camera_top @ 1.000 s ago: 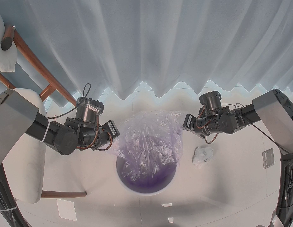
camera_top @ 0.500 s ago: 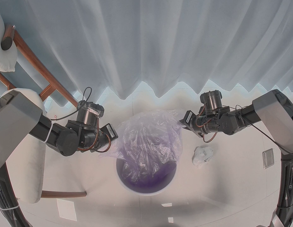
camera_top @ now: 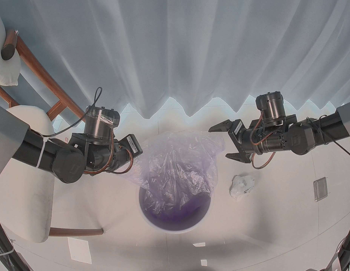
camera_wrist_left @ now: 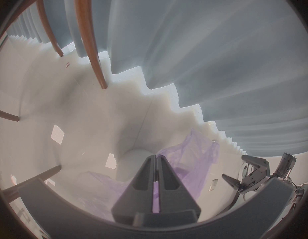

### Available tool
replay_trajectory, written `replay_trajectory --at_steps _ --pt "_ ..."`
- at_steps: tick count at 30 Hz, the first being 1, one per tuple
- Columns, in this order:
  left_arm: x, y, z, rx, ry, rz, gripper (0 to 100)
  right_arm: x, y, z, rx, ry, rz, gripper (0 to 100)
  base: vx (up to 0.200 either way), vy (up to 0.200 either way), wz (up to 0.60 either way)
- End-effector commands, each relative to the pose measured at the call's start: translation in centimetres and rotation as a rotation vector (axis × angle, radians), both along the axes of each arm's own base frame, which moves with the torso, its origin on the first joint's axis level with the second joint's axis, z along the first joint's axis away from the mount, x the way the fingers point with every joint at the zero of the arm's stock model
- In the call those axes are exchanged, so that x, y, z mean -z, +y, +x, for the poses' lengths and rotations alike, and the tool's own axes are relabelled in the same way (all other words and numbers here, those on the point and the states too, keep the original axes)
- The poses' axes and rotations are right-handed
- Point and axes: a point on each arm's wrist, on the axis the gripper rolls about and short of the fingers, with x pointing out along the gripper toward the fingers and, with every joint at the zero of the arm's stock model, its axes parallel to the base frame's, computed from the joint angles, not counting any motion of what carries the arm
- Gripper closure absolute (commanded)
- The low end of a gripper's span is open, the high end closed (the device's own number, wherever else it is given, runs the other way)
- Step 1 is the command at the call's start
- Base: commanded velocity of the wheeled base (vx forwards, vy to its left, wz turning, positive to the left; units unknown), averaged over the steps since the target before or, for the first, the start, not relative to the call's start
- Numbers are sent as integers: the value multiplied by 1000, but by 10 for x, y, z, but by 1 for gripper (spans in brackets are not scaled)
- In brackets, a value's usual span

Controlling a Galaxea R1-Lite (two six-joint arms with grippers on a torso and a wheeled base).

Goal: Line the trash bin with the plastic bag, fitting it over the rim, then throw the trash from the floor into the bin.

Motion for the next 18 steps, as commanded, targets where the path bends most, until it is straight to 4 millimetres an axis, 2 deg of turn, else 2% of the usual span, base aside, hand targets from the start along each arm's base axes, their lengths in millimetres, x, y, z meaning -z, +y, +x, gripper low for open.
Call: replay_trajectory --at_steps 1,3,4,6,12,18 --pt "-19 -15 -18 59 -44 -24 100 -26 31 -22 -69 22 27 0 0 0 0" --pt "-18 -18 -21 70 -43 -23 100 -28 39 -25 -78 37 40 0 0 0 0" --pt "-16 -22 -24 84 -38 -21 100 -29 50 -26 -85 51 63 0 0 0 0" --pt "-15 -25 -27 93 -35 -19 100 -24 60 -24 -96 63 64 0 0 0 0" --pt "-20 -25 -30 97 -48 -24 100 -12 75 -8 -72 56 44 0 0 0 0" --pt "-22 -24 -32 93 -52 -26 100 -7 87 -4 -89 53 46 0 0 0 0"
